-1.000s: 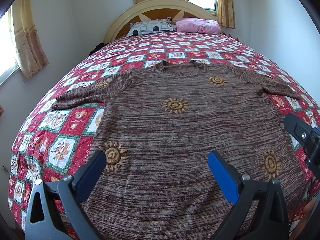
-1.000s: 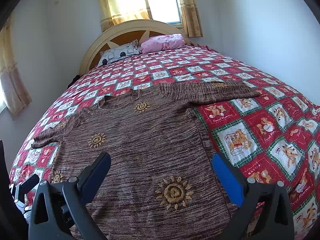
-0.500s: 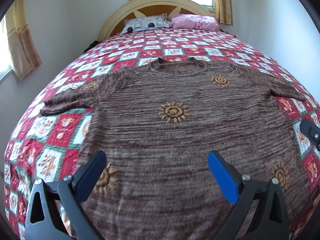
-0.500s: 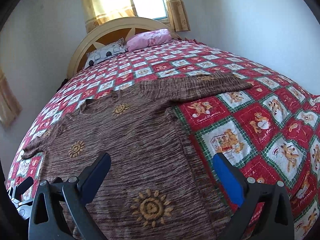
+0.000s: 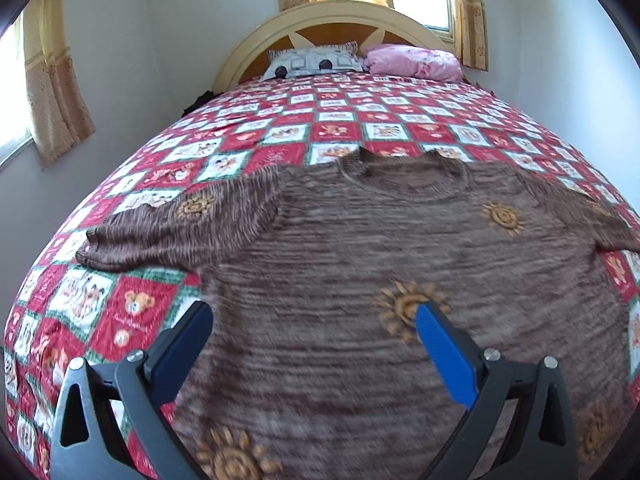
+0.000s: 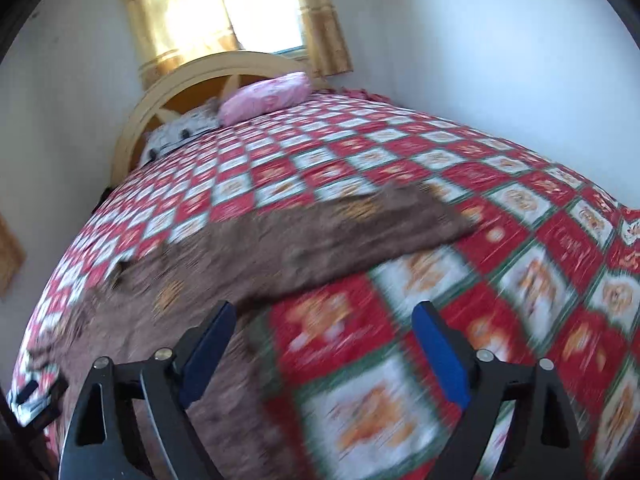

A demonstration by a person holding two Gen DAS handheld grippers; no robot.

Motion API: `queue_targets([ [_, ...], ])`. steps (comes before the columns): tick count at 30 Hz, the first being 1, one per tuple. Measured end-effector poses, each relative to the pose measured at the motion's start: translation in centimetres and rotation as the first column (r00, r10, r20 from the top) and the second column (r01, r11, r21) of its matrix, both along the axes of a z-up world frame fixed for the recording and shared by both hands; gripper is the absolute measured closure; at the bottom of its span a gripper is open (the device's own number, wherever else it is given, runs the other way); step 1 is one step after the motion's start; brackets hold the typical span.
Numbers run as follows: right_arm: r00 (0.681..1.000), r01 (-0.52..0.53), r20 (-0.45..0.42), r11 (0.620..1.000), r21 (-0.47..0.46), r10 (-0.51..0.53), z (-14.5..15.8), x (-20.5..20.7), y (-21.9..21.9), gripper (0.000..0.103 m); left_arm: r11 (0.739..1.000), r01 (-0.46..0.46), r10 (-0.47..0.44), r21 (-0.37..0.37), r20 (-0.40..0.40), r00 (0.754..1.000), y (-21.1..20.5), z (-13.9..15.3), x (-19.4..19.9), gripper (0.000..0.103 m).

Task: Fold small clothes
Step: 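Grasp the sweater sleeve cuff with the right gripper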

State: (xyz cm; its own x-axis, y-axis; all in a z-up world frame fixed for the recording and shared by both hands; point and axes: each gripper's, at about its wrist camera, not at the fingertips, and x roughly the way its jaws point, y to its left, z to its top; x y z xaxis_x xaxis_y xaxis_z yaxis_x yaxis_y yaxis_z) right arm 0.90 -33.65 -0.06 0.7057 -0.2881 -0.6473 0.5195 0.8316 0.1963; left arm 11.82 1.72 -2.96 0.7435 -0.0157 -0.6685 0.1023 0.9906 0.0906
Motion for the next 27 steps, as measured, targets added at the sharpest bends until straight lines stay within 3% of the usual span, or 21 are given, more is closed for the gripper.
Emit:
queue_targets([
  [3, 0.999, 0.054, -0.008, 0.998, 0.031, -0.054, 0.4, 1.3, -5.4, 0.031, 0.998, -0.054, 0.054, -0.025, -0.001, 0.999, 0.9, -1.0, 0.7, 0.000],
  [7, 0.995, 0.093, -0.038, 0.995, 0.039, -0.092, 0.0, 3.5, -11.5, 0.032, 0.995, -0.082, 0.081, -0.052, -0.027, 0.996, 1.4, -2.2, 1.2, 0.000],
  [12, 0.983, 0.157, -0.108, 0.983, 0.092, -0.147, -2.4, 5.9, -17.0, 0.046, 0.997, -0.072, 0.070, -0.032, -0.044, 0.997, 0.8, -3.1, 1.4, 0.000],
  [19, 0.974, 0.178, -0.155, 0.980, 0.091, -0.162, -4.9, 8.1, -19.1, 0.046, 0.997, -0.070, 0.068, -0.029, -0.073, 0.995, 0.9, -3.6, 1.9, 0.000],
  [24, 0.971, 0.140, -0.198, 0.990, 0.029, -0.132, -5.3, 9.6, -18.3, 0.046, 0.995, -0.075, 0.068, -0.065, -0.105, 0.992, 1.4, -4.0, 2.3, 0.000],
  [27, 0.960, 0.108, -0.253, 0.992, -0.061, -0.120, -5.9, 10.7, -17.3, 0.046, 0.995, -0.076, 0.068, -0.066, -0.106, 0.992, 1.5, -4.1, 2.3, 0.000],
])
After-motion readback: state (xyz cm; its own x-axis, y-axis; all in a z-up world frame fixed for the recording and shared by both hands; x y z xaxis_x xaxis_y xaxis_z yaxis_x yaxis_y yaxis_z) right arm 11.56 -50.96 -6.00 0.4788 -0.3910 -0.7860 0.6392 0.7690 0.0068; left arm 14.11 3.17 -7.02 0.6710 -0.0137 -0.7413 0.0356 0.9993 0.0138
